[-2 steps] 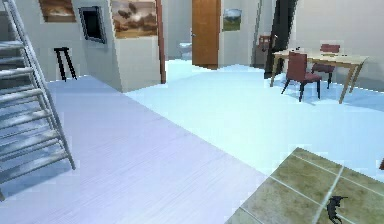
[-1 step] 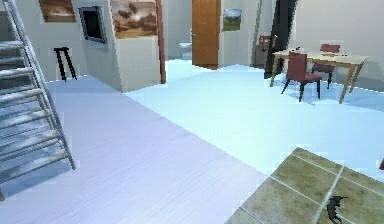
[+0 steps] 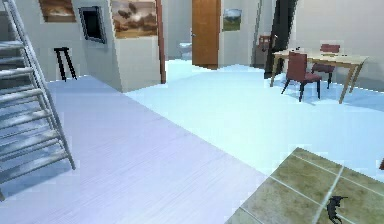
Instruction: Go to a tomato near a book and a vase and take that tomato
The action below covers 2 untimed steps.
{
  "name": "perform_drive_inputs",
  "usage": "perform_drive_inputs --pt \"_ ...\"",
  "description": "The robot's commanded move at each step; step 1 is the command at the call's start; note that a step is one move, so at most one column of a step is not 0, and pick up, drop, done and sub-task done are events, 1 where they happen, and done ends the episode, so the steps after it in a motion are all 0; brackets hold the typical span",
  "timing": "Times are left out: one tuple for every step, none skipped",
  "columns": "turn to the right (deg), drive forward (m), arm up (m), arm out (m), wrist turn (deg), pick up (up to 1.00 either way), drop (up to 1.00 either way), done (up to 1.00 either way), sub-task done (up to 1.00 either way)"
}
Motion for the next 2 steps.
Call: perform_drive_inputs --pt "0.0 0.0 0.1 0.0 0.0 0.0 0.0 0.0 0.0" --pt "0.0 0.0 0.0 0.0 0.0 0.0 0.0 1.0 0.0"
